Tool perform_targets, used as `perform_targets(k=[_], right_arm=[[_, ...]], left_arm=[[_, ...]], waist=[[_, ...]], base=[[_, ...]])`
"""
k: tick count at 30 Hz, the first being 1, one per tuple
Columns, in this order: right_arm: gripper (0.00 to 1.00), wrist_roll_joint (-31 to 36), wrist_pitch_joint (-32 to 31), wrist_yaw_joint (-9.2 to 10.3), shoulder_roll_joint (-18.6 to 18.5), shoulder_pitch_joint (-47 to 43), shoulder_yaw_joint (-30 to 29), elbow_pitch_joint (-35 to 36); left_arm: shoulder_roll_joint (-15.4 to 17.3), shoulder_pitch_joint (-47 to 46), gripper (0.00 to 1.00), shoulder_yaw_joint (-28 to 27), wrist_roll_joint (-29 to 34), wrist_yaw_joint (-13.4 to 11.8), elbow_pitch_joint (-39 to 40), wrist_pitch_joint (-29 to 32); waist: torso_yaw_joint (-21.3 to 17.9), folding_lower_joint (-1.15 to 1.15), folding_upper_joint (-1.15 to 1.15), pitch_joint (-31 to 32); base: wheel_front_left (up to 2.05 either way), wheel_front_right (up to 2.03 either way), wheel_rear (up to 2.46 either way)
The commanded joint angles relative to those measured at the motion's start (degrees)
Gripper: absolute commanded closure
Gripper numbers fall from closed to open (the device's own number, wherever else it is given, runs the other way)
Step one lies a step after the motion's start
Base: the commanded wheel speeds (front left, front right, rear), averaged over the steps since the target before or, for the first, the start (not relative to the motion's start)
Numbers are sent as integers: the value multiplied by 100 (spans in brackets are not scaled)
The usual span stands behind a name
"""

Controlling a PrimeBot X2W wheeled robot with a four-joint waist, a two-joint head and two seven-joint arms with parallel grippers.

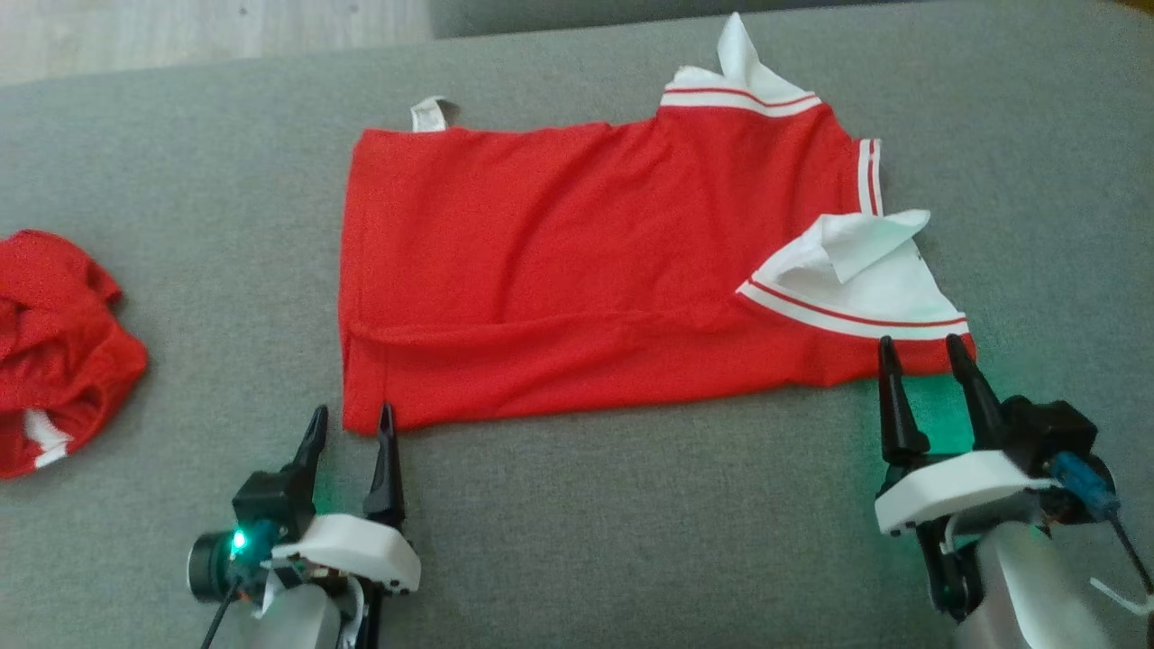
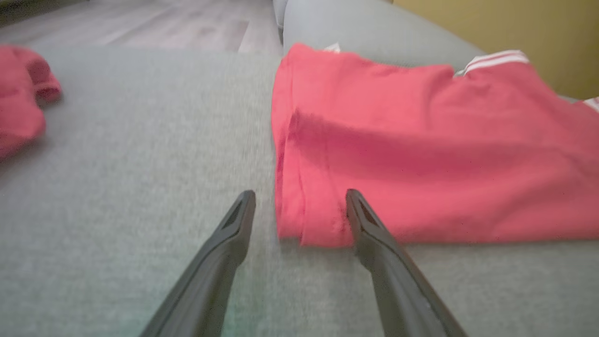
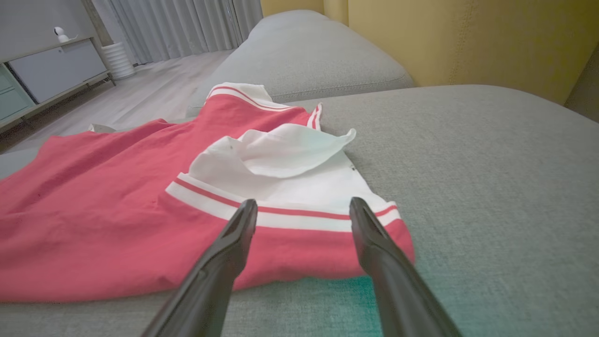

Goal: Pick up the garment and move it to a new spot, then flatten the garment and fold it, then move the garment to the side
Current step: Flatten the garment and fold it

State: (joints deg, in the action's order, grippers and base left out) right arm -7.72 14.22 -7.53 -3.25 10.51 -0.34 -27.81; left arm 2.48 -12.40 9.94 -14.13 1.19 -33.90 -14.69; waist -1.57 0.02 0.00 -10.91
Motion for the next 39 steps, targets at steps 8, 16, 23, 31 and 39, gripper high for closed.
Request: perform_targets(k=[8,16,23,31,39], right_arm=[[0,-26,77,4,-98,475,-261,-111],[0,157,-172,4,-86,811,-636,-777],[100,-183,-512,4,-28,912,-503,-1315],[100,-703,-217,4,-81,951,-487,-1300],[100,-1396,-156,4,-365,942,-338,-748]], left_arm=[[40,-624,72,21,-388,13,-1001,-30],[40,-843,100,558,-596,280,-1310,-30],[40,-805,100,661,-668,206,-980,-30],[40,-646,100,340,-567,128,-304,-30],[40,-312,100,-197,-376,188,465,-30]], waist=[[-151,-2,0,-362],[-63,-2,0,-459],[30,-2,0,-469],[81,-2,0,-132],[92,-2,0,626]], base=[[0,0,0],[0,0,0],[0,0,0],[0,0,0],[0,0,0]])
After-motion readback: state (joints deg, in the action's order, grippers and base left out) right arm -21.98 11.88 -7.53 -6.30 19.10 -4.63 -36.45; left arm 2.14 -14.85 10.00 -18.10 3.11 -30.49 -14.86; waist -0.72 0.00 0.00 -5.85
